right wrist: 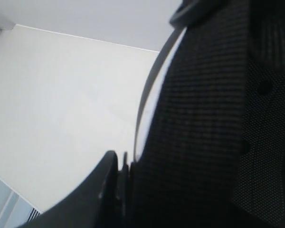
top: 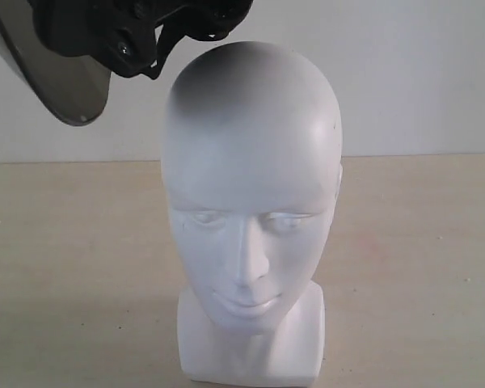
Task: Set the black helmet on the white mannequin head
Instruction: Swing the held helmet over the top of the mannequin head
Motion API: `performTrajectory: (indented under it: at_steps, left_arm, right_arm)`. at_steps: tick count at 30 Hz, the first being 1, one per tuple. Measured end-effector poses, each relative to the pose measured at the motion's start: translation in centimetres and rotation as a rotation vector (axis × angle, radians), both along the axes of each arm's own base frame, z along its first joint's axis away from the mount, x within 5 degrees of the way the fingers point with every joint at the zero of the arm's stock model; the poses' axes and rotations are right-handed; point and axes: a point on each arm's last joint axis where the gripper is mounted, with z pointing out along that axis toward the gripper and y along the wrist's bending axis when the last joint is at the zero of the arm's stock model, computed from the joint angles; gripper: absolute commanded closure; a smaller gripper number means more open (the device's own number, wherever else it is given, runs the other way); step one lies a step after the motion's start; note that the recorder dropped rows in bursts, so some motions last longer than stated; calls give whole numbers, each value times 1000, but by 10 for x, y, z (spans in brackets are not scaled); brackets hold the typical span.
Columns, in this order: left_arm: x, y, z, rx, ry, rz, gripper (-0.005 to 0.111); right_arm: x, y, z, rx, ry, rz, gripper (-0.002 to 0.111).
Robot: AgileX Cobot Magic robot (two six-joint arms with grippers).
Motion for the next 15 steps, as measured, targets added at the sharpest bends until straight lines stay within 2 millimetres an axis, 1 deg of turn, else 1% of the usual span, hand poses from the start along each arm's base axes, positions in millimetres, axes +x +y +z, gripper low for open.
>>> performTrajectory:
  at_steps: [4,15]
  left_arm:
    - [0,0,0,0,0,0,102]
    - [0,0,0,0,0,0,102]
  right_arm:
    - [1,1,-2,-21,15,-9,109]
    - [0,4,-4,-93,-29,-26,109]
